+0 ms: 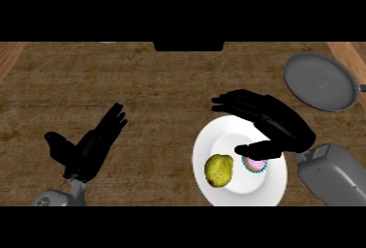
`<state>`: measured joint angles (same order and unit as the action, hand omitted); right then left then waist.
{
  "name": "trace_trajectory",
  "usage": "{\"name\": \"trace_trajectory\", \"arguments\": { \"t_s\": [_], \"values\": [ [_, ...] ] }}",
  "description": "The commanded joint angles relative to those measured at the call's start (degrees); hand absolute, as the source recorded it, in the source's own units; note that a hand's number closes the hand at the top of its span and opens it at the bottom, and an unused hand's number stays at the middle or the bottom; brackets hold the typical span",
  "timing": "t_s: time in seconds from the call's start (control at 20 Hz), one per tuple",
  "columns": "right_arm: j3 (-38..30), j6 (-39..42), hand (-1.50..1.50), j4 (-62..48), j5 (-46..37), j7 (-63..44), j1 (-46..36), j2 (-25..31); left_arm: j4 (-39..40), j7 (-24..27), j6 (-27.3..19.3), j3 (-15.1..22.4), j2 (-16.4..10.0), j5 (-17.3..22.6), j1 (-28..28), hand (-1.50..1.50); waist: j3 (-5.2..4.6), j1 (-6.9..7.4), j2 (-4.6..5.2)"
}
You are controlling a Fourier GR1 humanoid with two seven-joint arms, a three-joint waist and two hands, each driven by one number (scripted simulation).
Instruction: Pick the cupcake from the plate and place it in the pan
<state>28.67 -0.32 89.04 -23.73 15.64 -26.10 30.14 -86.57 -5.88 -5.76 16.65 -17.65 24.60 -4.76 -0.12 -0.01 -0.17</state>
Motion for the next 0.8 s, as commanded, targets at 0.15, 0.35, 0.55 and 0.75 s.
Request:
{"name": "trace_trajectory", "arguments": {
  "t_s": [0.15,0.35,0.55,0.75],
  "values": [
    [12.38,12.83,-1.50,2.84,-18.48,-16.71,-4.80,9.01,0.19,-2.84,-1.15,0.72,1.73,0.41,-1.45,0.00,-0.29,-0.94,-0.77],
    [19.29,23.49,-1.50,4.23,-27.16,-29.09,-8.47,8.06,-0.07,-3.24,-0.47,-0.15,0.06,0.20,-1.81,0.00,-0.31,-0.25,-0.79],
    [24.75,37.90,-1.50,6.31,-29.33,-41.46,-10.70,0.61,0.73,-2.25,-1.28,0.87,1.66,-1.25,-2.54,0.00,-0.23,-0.11,-0.44],
    [28.26,51.34,-1.50,7.00,-29.74,-50.93,-7.80,-3.80,-1.68,-1.81,-1.12,0.15,1.09,-0.48,0.80,0.00,-0.09,0.08,-0.50]
  ]
}}
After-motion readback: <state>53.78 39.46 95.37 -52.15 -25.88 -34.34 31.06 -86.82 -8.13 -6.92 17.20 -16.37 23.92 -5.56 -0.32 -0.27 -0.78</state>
